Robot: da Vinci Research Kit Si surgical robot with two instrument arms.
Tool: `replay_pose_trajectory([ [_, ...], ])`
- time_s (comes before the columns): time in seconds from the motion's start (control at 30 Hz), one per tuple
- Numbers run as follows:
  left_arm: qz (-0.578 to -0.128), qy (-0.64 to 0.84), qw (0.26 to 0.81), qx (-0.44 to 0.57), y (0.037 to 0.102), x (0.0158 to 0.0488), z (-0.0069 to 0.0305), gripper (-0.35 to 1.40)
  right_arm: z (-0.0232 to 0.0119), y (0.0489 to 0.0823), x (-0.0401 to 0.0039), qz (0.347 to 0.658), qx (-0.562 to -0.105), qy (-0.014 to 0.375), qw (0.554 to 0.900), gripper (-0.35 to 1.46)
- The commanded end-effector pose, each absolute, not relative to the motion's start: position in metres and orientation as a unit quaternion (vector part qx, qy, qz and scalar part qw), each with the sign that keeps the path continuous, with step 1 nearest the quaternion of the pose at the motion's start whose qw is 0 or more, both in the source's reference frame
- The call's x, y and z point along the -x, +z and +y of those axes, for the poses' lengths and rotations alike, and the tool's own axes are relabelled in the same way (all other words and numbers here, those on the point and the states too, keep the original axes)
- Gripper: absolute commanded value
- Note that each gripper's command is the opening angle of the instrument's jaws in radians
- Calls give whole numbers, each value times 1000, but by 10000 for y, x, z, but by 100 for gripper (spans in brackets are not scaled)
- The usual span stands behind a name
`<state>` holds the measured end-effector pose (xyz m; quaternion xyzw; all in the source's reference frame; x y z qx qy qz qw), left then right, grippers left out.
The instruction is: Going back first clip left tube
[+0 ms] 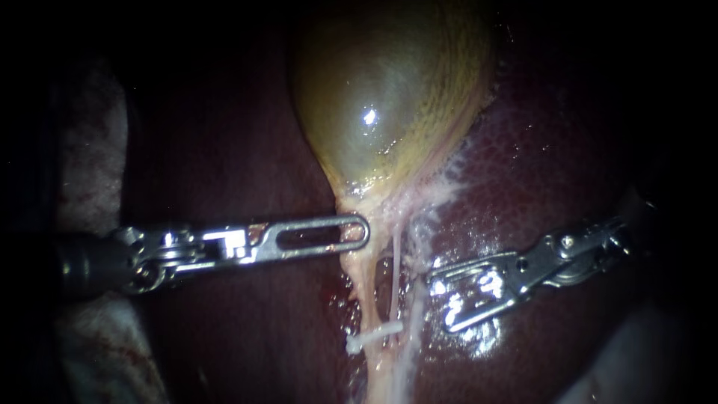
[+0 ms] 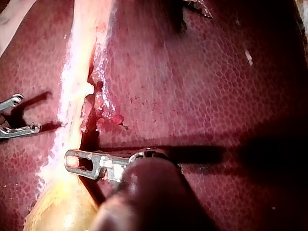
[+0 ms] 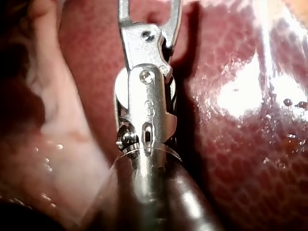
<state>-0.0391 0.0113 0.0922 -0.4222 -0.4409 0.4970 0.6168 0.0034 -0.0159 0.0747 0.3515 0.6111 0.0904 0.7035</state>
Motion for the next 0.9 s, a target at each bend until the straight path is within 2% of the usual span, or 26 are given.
replay_pose_trajectory([
  [0.03, -441, 497, 617, 422, 922, 391, 113, -35, -158, 748, -34, 614, -348, 86, 704, 52],
  [0.4, -440, 500, 616, 421, 929, 393, 111, -35, -153, 753, -26, 617, -329, 83, 710, 53],
  [0.9, -437, 500, 616, 423, 941, 402, 110, -35, -154, 754, -22, 615, -326, 86, 712, 54],
])
